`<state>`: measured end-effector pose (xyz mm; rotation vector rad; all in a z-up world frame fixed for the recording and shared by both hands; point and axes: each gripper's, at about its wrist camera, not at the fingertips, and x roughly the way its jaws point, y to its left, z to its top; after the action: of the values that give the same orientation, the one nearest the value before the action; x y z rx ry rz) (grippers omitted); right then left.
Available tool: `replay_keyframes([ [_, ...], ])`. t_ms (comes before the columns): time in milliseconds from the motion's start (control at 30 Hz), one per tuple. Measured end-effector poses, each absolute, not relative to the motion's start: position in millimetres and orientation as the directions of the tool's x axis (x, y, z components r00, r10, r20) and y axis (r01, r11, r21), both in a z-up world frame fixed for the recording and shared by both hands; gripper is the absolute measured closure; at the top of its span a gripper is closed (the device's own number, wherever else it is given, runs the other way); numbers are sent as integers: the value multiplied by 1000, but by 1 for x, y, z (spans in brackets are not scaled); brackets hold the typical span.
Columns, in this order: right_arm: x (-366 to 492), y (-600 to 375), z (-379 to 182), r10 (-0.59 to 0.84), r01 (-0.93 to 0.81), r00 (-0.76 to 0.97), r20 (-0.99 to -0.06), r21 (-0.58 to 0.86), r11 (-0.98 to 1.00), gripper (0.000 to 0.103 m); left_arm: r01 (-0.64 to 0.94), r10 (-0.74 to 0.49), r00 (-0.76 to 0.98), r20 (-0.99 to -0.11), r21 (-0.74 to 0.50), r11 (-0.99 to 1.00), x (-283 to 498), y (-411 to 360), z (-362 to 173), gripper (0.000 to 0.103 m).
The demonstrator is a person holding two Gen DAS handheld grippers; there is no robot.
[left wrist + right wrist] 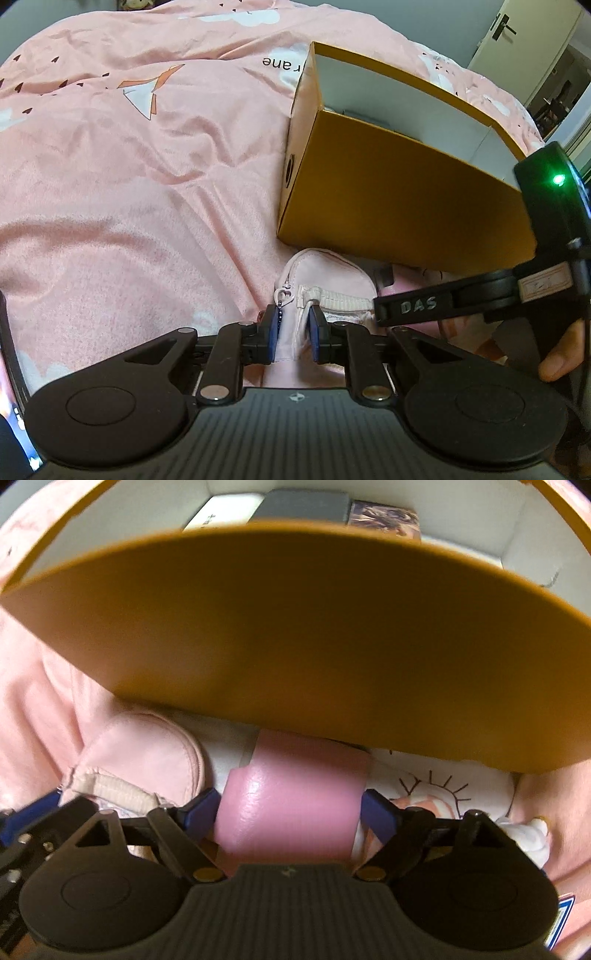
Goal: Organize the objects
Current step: 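Grasp the pink card holder with the right gripper while the left gripper holds the pouch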
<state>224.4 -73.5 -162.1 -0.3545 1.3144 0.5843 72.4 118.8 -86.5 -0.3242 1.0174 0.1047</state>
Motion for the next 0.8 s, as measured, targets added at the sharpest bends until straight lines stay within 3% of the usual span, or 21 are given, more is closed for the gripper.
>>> replay_keyframes([
  [133, 219, -68, -164, 174, -605, 170, -970, 37, 796, 17, -230, -62, 520, -852, -209, 951, 73, 118, -88, 83],
  [333, 214, -92, -140, 263, -593, 147, -953, 128, 795, 22, -231, -67, 524, -849, -217, 948, 74, 119, -89, 83],
  [367, 212, -97, -135, 280, -592, 137, -950, 148, 792, 28, -228, -67, 523, -849, -216, 950, 74, 118, -89, 82],
  [400, 211, -102, -132, 289, -581, 120, -950, 169, 796, 44, -225, -68, 522, -850, -214, 951, 75, 118, -89, 81],
  [533, 208, -119, -122, 327, -565, 114, -938, 209, 798, 56, -226, -73, 514, -855, -217, 950, 76, 119, -90, 79],
  [633, 208, -127, -114, 355, -533, 114, -928, 244, 810, 70, -229, -80, 505, -860, -223, 948, 79, 120, -91, 72],
  [800, 209, -140, -109, 507, -480, 27, -861, 434, 762, 77, -215, -92, 485, -869, -221, 951, 85, 117, -94, 56],
])
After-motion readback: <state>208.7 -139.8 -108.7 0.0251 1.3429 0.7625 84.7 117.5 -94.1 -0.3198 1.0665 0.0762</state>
